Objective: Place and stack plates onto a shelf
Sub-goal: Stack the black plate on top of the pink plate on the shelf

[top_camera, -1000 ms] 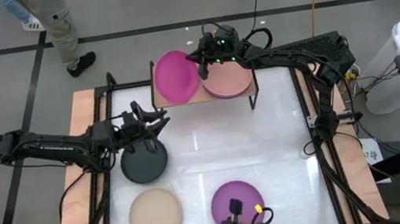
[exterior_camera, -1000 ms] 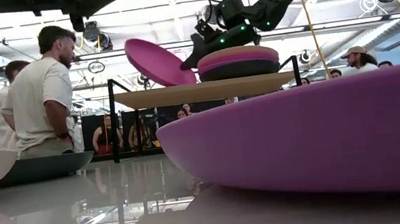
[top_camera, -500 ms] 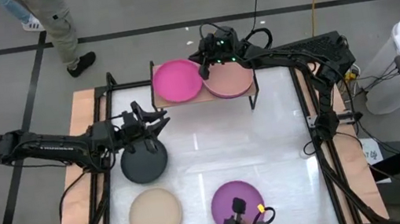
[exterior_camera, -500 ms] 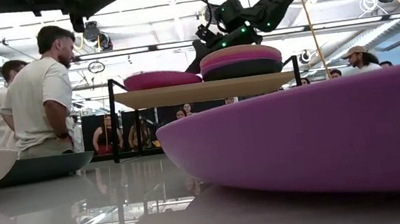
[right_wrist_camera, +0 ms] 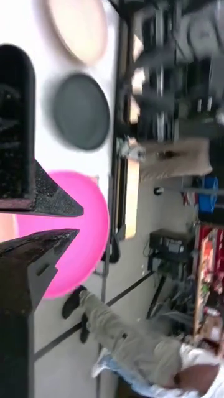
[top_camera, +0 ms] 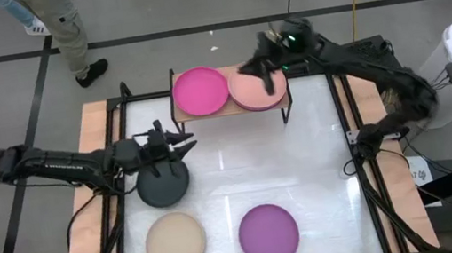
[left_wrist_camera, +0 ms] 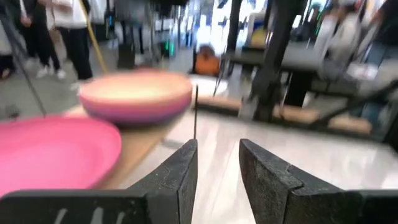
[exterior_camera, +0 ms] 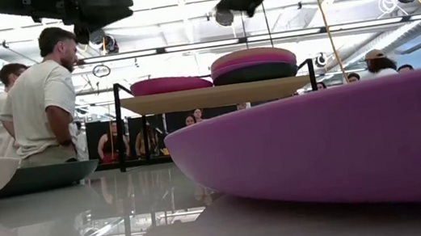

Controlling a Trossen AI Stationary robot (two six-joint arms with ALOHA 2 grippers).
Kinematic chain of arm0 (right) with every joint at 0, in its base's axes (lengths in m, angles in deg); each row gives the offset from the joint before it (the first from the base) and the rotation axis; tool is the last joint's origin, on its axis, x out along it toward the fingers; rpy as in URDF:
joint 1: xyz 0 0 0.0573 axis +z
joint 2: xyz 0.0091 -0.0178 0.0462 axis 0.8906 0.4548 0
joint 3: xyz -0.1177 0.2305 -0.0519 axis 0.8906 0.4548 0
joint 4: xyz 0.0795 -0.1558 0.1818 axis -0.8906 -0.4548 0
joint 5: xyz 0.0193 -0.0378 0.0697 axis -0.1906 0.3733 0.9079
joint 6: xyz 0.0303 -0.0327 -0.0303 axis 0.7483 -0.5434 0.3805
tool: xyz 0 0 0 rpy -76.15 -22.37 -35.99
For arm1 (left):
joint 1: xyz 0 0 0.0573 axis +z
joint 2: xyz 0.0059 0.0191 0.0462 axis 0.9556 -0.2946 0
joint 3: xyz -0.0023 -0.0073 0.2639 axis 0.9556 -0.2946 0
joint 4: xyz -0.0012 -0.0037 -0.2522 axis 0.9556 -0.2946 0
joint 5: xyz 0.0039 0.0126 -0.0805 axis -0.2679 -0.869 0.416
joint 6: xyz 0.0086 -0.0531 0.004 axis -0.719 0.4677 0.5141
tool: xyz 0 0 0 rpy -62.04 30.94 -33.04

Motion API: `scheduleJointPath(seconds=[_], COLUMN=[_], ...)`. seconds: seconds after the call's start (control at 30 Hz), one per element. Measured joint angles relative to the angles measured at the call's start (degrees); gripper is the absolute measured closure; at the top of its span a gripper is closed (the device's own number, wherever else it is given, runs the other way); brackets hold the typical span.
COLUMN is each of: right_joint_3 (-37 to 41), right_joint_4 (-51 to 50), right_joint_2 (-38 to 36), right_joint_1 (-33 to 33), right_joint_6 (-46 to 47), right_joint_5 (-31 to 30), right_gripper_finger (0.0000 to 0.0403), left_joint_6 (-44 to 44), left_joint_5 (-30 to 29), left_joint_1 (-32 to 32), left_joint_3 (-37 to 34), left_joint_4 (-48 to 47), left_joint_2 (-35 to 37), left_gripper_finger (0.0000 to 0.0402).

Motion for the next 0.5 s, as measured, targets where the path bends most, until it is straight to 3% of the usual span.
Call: scheduleJointPath(seconds=[0.13, 0.37, 0.5], right_joint_3=[12.96, 37.56, 47.88], right_joint_4=[4.38, 18.42, 22.20], right_joint_2=[-12.45, -33.46, -43.14], right_joint_1=[2.70, 7.60, 10.44], right_joint_6=[0.29, 9.56, 12.97], right_joint_5=[0.00, -0.16, -3.67], right_gripper_finger=[0.0374, 0.0374, 0.0374], left_joint_6=[1.25, 7.40, 12.77], left_joint_5=[-1.07, -1.02, -0.97], left_joint_1=[-1.58, -2.40, -3.04], left_joint_3=[6.50, 18.04, 23.54], left_joint_4=[-12.39, -33.83, -46.58], left_joint_2=[-5.09, -16.12, -21.62], left_gripper_finger=[0.0280, 0.0280, 0.0280])
